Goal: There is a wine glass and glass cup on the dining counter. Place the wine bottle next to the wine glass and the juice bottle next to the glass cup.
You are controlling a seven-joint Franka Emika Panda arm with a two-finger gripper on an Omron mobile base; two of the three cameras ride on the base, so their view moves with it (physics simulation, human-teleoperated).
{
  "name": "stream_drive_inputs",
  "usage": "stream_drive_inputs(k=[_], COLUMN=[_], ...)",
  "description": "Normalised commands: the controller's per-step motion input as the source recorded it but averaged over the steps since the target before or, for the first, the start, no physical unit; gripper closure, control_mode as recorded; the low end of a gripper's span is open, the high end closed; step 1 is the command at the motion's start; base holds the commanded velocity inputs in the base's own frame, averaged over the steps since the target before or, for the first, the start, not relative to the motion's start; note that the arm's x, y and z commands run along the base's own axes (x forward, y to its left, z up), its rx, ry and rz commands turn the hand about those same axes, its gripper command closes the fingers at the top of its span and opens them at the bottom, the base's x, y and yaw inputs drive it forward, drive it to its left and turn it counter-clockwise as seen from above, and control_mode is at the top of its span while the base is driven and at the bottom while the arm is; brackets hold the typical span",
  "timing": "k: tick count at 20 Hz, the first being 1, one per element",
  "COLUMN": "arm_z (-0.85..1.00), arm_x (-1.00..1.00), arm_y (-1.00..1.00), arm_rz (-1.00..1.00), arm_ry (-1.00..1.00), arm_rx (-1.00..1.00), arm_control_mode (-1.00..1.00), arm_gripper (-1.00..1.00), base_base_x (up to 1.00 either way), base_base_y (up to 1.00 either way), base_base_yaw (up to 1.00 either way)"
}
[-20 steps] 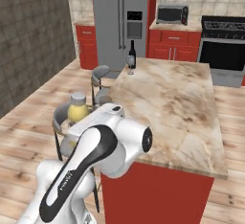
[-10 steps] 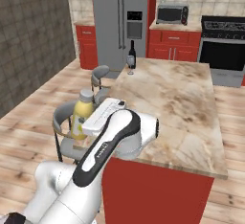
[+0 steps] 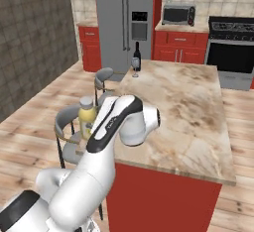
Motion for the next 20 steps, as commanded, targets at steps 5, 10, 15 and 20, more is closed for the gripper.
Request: stream_drive_inputs(k=[5,10,15,20], arm_z=[-0.16,-0.17,-0.20,-0.27], arm_x=[0.44,0.45,0.35,0.20], arm_y=[0.13,0.16,0.06,0.00], arm_rz=[0.00,0.00,0.00,0.00], arm_ry=[-0.07,0.04,0.18,0.12], arm_rx=[-0.15,-0.06,0.01,0.07], arm_control_mode=[-1.00,-1.00,-1.00,-1.00], arm_gripper=[1.00,1.00,1.00,1.00], base_base_x=[0.00,0.00,0.00,0.00], base_base_y=[0.00,0.00,0.00,0.00], base_base_yaw=[0.00,0.00,0.00,0.00])
